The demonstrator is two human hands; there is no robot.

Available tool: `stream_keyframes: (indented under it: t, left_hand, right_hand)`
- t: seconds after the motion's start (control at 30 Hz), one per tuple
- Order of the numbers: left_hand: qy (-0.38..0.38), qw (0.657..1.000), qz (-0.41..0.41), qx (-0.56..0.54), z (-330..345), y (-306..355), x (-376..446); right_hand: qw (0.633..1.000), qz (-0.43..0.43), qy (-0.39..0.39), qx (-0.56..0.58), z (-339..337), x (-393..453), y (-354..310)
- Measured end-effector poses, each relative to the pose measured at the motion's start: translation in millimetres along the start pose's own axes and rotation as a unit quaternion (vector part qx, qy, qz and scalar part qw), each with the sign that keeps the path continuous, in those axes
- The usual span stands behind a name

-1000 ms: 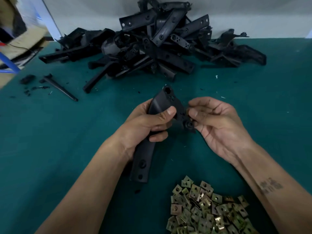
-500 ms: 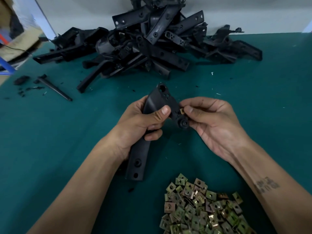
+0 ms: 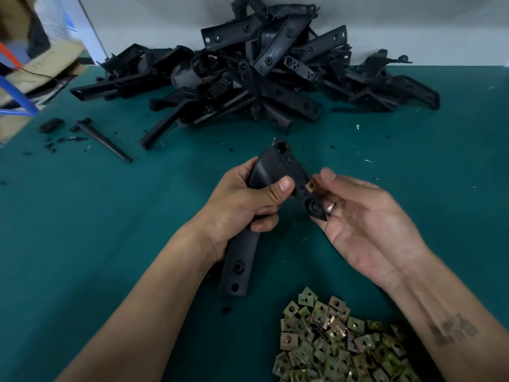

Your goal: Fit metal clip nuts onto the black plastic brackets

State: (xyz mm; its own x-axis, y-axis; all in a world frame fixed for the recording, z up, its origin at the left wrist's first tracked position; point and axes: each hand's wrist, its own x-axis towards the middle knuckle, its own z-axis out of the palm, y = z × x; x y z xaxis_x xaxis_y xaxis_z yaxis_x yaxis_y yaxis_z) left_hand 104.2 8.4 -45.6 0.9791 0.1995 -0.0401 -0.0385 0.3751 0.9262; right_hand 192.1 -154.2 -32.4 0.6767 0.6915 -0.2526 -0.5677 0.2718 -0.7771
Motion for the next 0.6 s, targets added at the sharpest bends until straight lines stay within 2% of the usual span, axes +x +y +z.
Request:
stream_keyframes:
  t: [0.1,0.3,0.37,0.43,0.5,0.53,0.6]
  left_hand:
    - [0.001,1.000,0.010,0.005,-1,0,-1]
    - [0.038,0.999,0.020,-0.002,-4,0,1]
    - [0.042,0.999,0.025,0.009,-3,-2,1]
    - [0.046,0.999,0.020,0.012,-1,-3,1]
    - [0.048,0.999,0.003,-0.004,0,-3,2]
    - [0.048,0.999,-0.006,-0.017,0,-2,2]
    - [0.040,0.999,-0.019,-0.031,1,0,1]
  right_hand:
    - [0.998,-0.009,-0.040,-0.042,-2,-4,-1]
    - [0.985,0.031,-0.122,-0.121,-14,-15,-16]
    - [0.987,0.029,-0.102,-0.118,-15,-21,-7]
    - [0.987,-0.014,-0.035,-0.154,-18,-31,5]
    - [0.955,-0.095,0.010,-0.281,-26,-47,10]
    - [0.922,-0.124,0.000,-0.368,-29,-57,9]
    - [0.853,-0.120,-0.059,-0.505,-35,-75,4]
